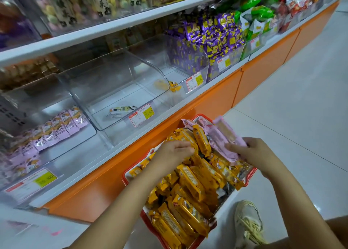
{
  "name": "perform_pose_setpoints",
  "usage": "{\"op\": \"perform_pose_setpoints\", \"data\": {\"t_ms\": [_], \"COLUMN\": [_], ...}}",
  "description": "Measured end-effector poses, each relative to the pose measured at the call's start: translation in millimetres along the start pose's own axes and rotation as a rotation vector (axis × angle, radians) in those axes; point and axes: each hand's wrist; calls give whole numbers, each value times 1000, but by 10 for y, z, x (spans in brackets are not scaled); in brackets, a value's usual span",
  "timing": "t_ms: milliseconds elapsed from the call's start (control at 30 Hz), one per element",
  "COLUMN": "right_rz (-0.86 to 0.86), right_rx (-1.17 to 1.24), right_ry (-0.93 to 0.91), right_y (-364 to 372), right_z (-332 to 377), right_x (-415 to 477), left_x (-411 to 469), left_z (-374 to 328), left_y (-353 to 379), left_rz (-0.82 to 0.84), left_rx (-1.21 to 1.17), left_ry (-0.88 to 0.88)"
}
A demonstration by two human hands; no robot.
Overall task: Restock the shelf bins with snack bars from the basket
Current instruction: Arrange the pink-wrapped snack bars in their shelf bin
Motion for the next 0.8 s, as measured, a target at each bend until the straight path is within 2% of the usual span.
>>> {"op": "perform_pose_setpoints", "data": {"t_ms": [67, 133, 267, 600, 800], "right_rz": [69, 57, 72, 195, 149], "right_rx": [-64, -169, -137, 231, 218], "right_ry": [-195, -369, -523, -480, -577], "right_y": [145, 324, 566, 987, 1332], "right_z": [227, 409, 712, 1078, 1245], "right_x": [-169, -263, -442, -579, -562], "left_x": [-24, -40, -92, -431, -635], "left_z": [-46, -85, -90, 10, 119], "left_y": [-58, -132, -310, -763, -1094], "left_rz": [40, 57, -64, -157, -387], "left_rx": [-239, -416, -676, -1001, -838], "left_ry": [-76, -111, -114, -157, -89]}}
Point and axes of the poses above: each hand's wrist, its own x-axis towards the middle knuckle, its own y-axis out of the palm, z = x × y, and after that the axes turned 7 degrees about -z, right-handed
